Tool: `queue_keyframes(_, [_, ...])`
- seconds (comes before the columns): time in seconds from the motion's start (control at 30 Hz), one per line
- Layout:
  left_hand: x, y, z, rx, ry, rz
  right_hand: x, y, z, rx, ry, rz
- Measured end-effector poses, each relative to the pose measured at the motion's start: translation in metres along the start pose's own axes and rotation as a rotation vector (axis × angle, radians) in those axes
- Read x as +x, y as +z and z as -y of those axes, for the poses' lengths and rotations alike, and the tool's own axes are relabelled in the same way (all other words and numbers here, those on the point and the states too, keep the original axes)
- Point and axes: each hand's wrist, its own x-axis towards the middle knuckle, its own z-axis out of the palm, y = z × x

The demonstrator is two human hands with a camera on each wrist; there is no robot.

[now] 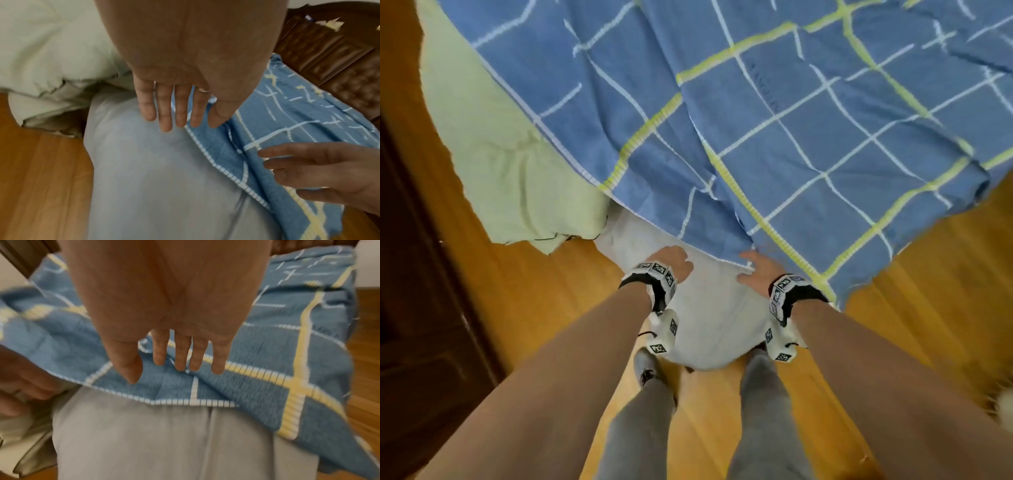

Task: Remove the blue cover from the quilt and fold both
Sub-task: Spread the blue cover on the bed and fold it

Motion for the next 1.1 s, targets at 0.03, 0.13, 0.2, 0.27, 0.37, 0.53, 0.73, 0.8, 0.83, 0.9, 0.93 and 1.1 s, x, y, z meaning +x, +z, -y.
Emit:
queue_keyframes(0.03, [0.019,0.017,0.005,-0.038,-0.021,0.02,0.018,0.015,-0.007,-0.043,0.004,-0.009])
queue_keyframes(0.13, [0.066,0.061,0.008,-0.279,-0.082,0.013,0.065,0.042,-0.031,-0.251,0.067,-0.127])
queue_keyframes(0.2, [0.095,0.084,0.001,-0.533,-0.077,-0.046,0.089,0.049,-0.048,-0.299,0.122,-0.206])
queue_keyframes(0.27, [0.113,0.102,-0.011,-0.782,-0.046,-0.123,0.106,0.05,-0.065,-0.304,0.121,-0.311])
queue_keyframes(0.37, [0.119,0.107,-0.04,-0.94,-0.009,-0.182,0.119,0.04,-0.078,-0.241,0.086,-0.409])
queue_keyframes(0.53, [0.075,0.078,-0.078,-1.18,-0.015,-0.131,0.069,-0.001,-0.063,0.093,0.054,-0.326])
queue_keyframes(0.73, [-0.021,-0.008,-0.097,-1.35,0.083,-0.222,-0.029,-0.037,-0.008,0.003,-0.02,-0.266])
queue_keyframes(0.8, [-0.058,-0.036,-0.093,-1.422,0.117,-0.211,-0.066,-0.044,0.021,-0.009,-0.027,-0.278])
queue_keyframes(0.83, [-0.077,-0.047,-0.089,-1.45,0.142,-0.176,-0.084,-0.045,0.036,0.043,-0.022,-0.279])
queue_keyframes(0.9, [-0.113,-0.062,-0.083,-1.431,0.199,-0.057,-0.118,-0.045,0.061,0.171,-0.034,-0.313])
queue_keyframes(0.93, [-0.132,-0.064,-0.079,-1.382,0.231,0.006,-0.137,-0.043,0.071,0.218,-0.047,-0.337])
queue_keyframes(1.1, [-0.213,-0.053,-0.048,-1.139,0.388,0.118,-0.237,-0.013,0.107,0.348,-0.096,-0.42])
